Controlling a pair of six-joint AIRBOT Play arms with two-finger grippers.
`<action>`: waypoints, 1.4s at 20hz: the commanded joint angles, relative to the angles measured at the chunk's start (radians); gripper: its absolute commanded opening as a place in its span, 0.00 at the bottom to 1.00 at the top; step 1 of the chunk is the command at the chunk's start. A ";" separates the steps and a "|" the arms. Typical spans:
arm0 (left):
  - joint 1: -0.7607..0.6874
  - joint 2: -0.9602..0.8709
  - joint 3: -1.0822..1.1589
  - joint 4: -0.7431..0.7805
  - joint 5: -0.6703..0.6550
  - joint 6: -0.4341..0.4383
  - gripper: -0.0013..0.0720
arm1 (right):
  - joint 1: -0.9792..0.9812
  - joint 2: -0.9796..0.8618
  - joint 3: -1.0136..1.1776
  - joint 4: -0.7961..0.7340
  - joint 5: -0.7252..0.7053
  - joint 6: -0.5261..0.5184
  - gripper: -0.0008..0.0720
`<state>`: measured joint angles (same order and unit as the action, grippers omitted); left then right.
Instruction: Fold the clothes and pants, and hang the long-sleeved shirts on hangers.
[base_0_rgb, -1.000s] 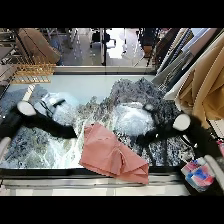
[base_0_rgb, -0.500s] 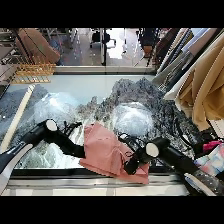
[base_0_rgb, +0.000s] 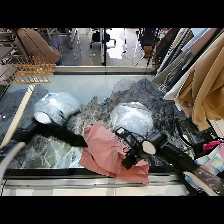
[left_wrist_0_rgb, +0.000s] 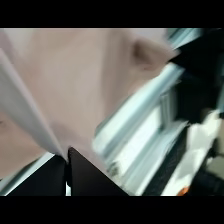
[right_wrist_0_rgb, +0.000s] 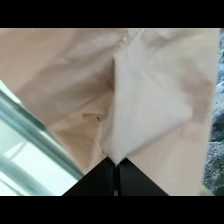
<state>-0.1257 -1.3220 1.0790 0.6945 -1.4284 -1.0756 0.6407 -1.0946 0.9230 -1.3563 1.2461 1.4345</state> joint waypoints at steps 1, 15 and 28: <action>0.162 0.163 0.203 -0.336 -0.146 0.006 0.03 | 0.047 0.101 0.195 0.115 0.124 -0.004 0.03; 0.108 0.138 0.624 -0.462 0.338 0.051 0.03 | 0.169 0.138 0.568 0.015 -0.098 0.046 0.03; -0.053 -0.529 0.624 -0.173 0.044 -0.084 0.75 | -0.789 -0.078 0.145 0.294 -0.147 -0.180 0.75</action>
<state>-0.2253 -1.8309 1.7027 0.3386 -1.1809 -1.0603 -0.0013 -1.1557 1.0908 -1.1542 0.9871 1.3594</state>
